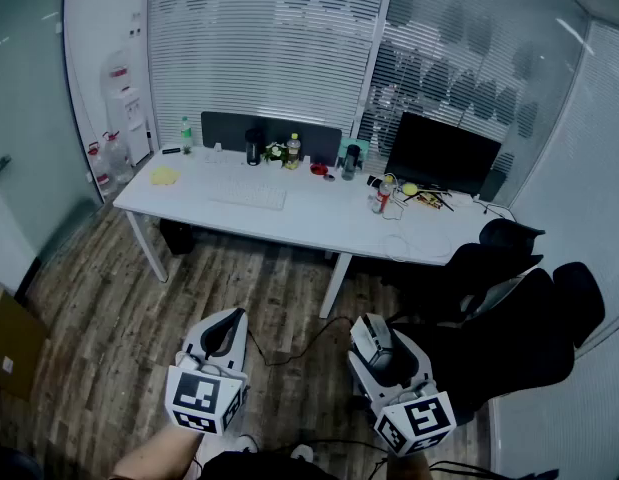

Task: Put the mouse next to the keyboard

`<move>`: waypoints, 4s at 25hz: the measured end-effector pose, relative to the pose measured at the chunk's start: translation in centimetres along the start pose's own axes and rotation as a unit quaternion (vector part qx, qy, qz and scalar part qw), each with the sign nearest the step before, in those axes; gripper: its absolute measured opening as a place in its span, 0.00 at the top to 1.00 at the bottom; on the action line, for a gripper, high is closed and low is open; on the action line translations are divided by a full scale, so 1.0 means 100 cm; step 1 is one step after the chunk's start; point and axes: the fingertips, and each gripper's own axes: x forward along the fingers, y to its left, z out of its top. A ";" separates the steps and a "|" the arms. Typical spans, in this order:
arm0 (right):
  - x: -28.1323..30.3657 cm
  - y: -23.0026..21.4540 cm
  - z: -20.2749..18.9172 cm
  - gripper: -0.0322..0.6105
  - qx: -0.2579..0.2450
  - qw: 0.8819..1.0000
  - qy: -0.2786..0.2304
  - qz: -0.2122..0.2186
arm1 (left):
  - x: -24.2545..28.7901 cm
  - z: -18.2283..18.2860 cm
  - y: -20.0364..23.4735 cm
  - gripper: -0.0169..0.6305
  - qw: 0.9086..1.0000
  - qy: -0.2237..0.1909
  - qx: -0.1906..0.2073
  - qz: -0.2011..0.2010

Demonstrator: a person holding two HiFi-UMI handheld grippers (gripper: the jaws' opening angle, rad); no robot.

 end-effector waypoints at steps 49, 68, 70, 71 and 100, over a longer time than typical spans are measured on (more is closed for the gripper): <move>0.202 0.069 0.027 0.49 0.010 0.997 -0.028 0.076 | 0.027 -0.027 0.189 0.93 0.997 -0.030 -0.052 0.050; 0.342 -0.063 0.040 0.49 0.001 0.992 -0.033 0.125 | 0.203 -0.007 0.202 0.93 0.995 0.000 -0.049 0.083; 0.350 -0.070 0.036 0.49 0.009 0.991 -0.029 0.129 | 0.213 -0.008 0.201 0.93 0.995 0.002 -0.048 0.082; 0.353 -0.074 0.035 0.49 0.012 0.991 -0.027 0.131 | 0.219 -0.008 0.200 0.93 0.995 0.002 -0.048 0.082; 0.460 -0.113 0.044 0.49 0.011 0.997 -0.029 0.068 | 0.365 -0.005 0.268 0.93 1.000 -0.002 -0.030 -0.004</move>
